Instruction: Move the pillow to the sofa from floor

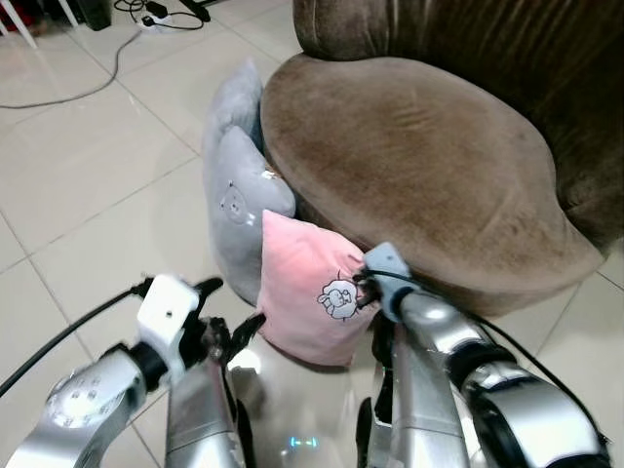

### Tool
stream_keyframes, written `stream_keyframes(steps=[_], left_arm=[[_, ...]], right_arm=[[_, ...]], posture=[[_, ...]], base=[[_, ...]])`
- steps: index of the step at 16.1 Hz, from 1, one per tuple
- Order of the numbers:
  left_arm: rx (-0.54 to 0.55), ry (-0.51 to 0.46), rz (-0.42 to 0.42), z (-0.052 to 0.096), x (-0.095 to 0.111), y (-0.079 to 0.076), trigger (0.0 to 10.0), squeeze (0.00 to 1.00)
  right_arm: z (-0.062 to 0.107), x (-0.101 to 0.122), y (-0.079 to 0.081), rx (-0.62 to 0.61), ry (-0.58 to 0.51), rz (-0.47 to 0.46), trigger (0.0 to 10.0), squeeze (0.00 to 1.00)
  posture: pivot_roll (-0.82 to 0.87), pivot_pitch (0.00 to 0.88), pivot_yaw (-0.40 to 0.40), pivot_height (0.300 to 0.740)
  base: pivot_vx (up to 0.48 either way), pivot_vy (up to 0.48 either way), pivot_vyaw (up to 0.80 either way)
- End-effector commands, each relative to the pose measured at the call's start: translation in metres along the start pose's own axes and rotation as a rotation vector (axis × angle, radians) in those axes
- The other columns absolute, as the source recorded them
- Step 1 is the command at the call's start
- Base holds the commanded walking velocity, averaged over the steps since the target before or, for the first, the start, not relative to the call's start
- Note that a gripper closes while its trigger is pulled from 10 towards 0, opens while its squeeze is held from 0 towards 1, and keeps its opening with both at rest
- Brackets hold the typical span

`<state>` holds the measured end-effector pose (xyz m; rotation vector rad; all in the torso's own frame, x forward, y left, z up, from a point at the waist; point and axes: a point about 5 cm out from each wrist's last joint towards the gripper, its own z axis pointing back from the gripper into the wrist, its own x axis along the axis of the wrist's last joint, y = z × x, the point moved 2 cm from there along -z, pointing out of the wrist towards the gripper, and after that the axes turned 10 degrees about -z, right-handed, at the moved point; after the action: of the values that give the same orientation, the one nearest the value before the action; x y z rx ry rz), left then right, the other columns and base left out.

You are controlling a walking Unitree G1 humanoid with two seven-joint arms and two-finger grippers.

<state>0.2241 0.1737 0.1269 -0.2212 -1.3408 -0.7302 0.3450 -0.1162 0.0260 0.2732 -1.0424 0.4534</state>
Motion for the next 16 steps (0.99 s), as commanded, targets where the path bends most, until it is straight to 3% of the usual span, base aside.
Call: stream_keyframes(steps=[1, 3, 4, 7, 10, 12, 14, 15, 16], left_arm=[[0.016, 0.004, -0.007, -0.001, -0.002, 0.002, 10.0, 0.0], [0.031, -0.023, -0.015, -0.012, 0.0, 0.008, 10.0, 0.0], [0.032, -0.026, -0.018, -0.013, 0.0, 0.009, 10.0, 0.0], [0.063, -0.065, -0.027, -0.02, 0.007, 0.013, 10.0, 0.0], [0.084, -0.113, -0.043, -0.024, 0.018, 0.016, 10.0, 0.0], [0.092, -0.14, -0.059, -0.023, 0.026, 0.019, 10.0, 0.0], [0.116, -0.19, -0.093, -0.019, 0.043, 0.024, 10.0, 0.0], [0.109, -0.21, -0.11, -0.016, 0.05, 0.024, 10.0, 0.0], [0.117, -0.214, -0.126, -0.013, 0.055, 0.025, 10.0, 0.0]], right_arm=[[0.005, 0.004, -0.006, 0.036, -0.05, -0.019, 0.0, 0.0], [0.021, 0.021, -0.026, 0.114, -0.172, -0.047, 0.0, 0.0], [0.024, 0.026, -0.028, 0.132, -0.2, -0.059, 0.0, 0.0], [0.055, 0.073, -0.046, 0.262, -0.439, -0.157, 0.0, 0.0], [0.115, 0.149, -0.059, 0.379, -0.761, -0.228, 0.0, 0.0], [0.14, 0.19, -0.075, 0.316, -0.929, -0.245, 0.0, 0.0], [0.183, 0.242, -0.109, 0.2, -1.172, -0.363, 0.0, 0.0], [0.197, 0.255, -0.114, 0.186, -1.217, -0.382, 0.0, 0.0], [0.195, 0.259, -0.109, 0.144, -1.136, -0.302, 0.0, 0.0]], posture=[[0.04, 0.105, -0.015, 0.49], [0.01, 0.066, -0.002, 0.49], [0.01, 0.061, -0.001, 0.49], [-0.01, 0.028, 0.007, 0.49], [-0.02, 0.0, 0.014, 0.49], [-0.02, 0.0, 0.017, 0.49], [-0.02, 0.0, 0.019, 0.49], [-0.02, 0.0, 0.019, 0.49], [-0.02, 0.0, 0.017, 0.49]], base=[[0.0, 0.0, 0.0], [0.0, 0.0, 0.0], [0.0, 0.0, 0.0], [0.0, 0.0, 0.0], [0.0, 0.0, 0.0], [0.0, 0.0, 0.0], [0.0, 0.0, 0.0], [0.0, 0.0, 0.0], [0.0, 0.0, 0.0]])
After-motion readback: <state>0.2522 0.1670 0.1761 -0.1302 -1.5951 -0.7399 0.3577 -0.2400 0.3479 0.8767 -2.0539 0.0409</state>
